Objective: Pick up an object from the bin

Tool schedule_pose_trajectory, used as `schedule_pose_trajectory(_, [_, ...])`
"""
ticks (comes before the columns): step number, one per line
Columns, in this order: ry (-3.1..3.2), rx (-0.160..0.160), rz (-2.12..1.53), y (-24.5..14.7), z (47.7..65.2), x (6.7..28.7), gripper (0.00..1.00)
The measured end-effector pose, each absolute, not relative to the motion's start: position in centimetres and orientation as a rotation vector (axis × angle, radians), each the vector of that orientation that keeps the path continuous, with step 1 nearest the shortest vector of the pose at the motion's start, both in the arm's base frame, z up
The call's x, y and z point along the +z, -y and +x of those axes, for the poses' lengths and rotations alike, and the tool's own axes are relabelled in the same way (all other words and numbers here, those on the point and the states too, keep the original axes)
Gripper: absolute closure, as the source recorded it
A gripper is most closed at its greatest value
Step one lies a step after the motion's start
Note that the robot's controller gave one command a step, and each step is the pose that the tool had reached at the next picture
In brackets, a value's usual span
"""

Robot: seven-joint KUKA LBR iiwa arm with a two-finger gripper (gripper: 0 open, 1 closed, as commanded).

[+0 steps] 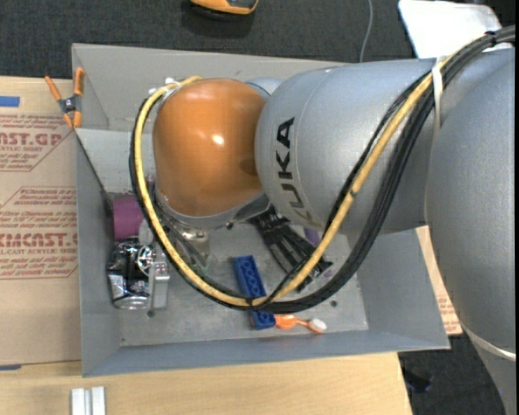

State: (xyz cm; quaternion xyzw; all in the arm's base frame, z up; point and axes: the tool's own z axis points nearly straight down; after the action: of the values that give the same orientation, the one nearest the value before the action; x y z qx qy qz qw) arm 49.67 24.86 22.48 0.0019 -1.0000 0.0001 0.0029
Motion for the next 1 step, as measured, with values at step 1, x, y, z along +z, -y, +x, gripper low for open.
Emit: schedule_pose_trajectory(1, [3.143,-0.003,0.001,-24.73,49.88,22.81,0.0])
